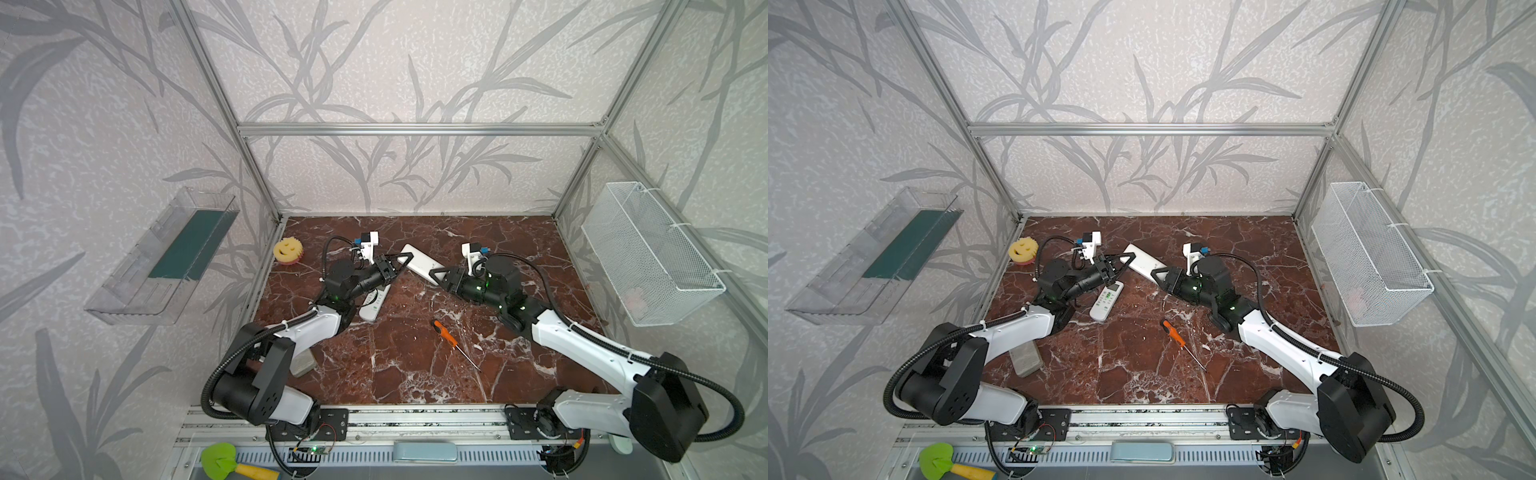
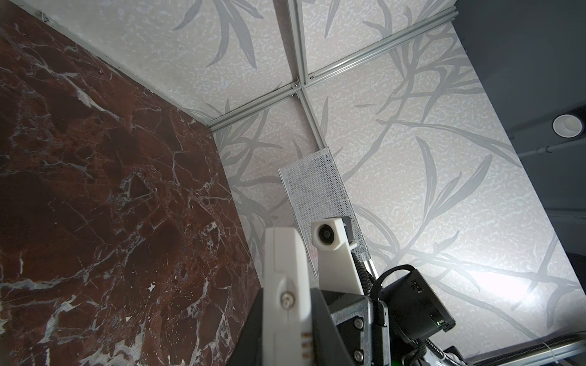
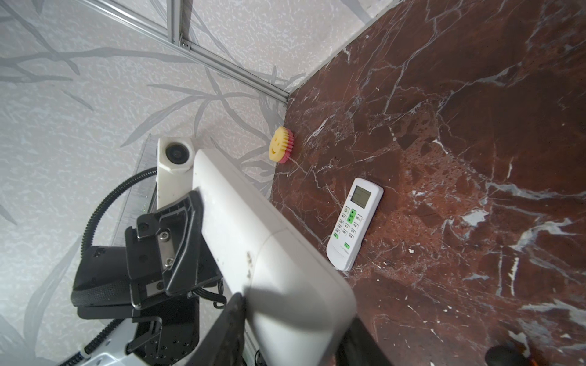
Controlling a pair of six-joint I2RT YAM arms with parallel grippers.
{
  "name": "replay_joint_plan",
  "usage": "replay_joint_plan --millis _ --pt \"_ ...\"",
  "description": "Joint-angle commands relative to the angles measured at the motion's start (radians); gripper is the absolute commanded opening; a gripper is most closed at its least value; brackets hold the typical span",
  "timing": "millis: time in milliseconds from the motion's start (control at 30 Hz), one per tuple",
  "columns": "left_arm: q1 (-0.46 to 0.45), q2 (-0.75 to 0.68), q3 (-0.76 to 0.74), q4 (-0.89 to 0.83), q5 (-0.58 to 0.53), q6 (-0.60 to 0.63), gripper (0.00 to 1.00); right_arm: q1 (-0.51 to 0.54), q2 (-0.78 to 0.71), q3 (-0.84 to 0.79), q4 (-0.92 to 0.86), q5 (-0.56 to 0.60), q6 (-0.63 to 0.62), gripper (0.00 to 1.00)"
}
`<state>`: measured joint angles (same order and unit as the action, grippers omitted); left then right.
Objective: Unload the batteries from the remote control
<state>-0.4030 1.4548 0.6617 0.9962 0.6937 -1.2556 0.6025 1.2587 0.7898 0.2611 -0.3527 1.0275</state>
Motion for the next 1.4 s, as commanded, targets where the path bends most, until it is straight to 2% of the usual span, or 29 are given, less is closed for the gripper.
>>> replay_joint_plan --millis 0,133,233,400,667,833,1033,1267,1367 --pt "-0.008 -0.035 0.027 0.031 0.019 -0.003 0.0 0.0 0.014 -0.004 0.032 -0.013 0.001 0.38" --pt "-0.01 -0.059 0.024 -0.027 0.016 0.033 0.0 0.001 0.015 -0.017 0.036 -0.005 0.01 0.32" --pt "-0.011 -0.076 0.027 -0.066 0.014 0.058 0.0 0.0 0.011 -0.025 0.04 -0.003 0.02 0.32" --pt "-0.011 -0.097 0.028 -0.11 0.01 0.086 0.0 0.0 -0.005 -0.035 0.014 0.02 0.014 0.41" --pt "-0.011 -0.126 0.029 -0.18 0.006 0.133 0.0 0.001 -0.044 -0.045 -0.063 0.058 -0.015 0.34" --pt "-0.011 -0.151 0.044 -0.258 0.001 0.184 0.0 0.0 -0.059 -0.052 -0.062 0.061 -0.008 0.33" --pt "-0.011 -0.146 0.046 -0.271 0.001 0.194 0.0 0.0 -0.056 -0.055 -0.028 0.045 0.017 0.33" --pt "-0.011 -0.135 0.037 -0.271 -0.012 0.198 0.0 0.0 -0.074 -0.06 -0.01 0.039 0.028 0.34" --pt "-0.011 -0.133 0.033 -0.263 -0.021 0.199 0.0 0.0 -0.084 -0.066 -0.011 0.043 0.032 0.4"
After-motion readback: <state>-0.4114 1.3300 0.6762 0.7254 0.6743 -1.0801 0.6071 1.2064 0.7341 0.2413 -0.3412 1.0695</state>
